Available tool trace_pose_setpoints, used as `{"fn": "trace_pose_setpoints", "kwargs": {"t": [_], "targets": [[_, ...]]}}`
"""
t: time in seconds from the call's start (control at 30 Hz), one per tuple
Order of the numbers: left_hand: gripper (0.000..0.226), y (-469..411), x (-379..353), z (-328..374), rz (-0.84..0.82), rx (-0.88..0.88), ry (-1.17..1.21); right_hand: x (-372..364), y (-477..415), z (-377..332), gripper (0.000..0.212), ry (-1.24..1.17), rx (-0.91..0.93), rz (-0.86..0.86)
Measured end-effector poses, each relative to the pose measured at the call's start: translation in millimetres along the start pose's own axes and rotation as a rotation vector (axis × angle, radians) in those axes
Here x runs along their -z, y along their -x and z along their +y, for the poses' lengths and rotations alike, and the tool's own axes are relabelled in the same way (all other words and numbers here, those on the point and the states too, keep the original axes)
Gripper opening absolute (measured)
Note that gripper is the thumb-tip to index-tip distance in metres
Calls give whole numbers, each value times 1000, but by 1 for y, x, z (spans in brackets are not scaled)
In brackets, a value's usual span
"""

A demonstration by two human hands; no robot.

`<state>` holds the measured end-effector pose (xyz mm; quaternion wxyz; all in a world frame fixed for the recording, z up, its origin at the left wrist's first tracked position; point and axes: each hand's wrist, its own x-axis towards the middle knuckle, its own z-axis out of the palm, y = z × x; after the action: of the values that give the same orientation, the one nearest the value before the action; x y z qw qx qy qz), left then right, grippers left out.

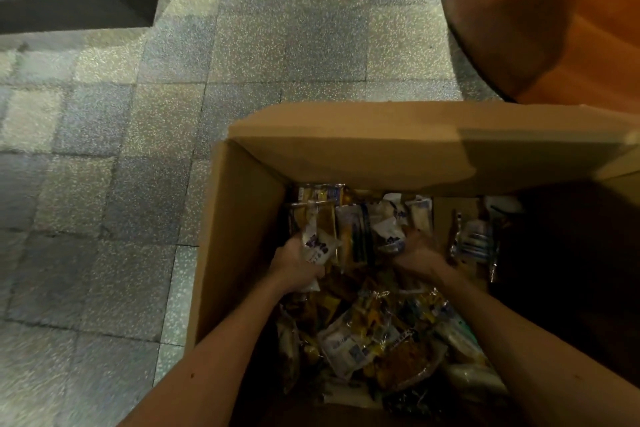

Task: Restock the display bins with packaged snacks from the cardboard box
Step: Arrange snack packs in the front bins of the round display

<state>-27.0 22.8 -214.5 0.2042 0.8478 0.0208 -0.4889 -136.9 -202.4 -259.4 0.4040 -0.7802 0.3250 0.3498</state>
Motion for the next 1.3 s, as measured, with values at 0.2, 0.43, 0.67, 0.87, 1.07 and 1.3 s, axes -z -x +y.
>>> {"fn": "trace_pose_setpoints", "kwargs": {"t": [0.2,0.43,0.67,0.87,1.07,1.3], "targets": [[53,1,-6,-8,33,-48,71,-10,2,29,72,209,62,-33],[72,-3,-11,-21,57,-99,-297,-33,5,76,61,541,217,24],[88,6,-9,-29,-101,-71,-526,-14,6,57,87,441,72,-26],[64,30,-5,-10,-86,-85,-234,2,41,48,25,134,21,-121],[50,94,25,29,-189,-315,-130,31,140,7,20,-139,22,32],[71,254,93,71,-351,-794,-138,31,365,-50,34,-374,86,442]]}}
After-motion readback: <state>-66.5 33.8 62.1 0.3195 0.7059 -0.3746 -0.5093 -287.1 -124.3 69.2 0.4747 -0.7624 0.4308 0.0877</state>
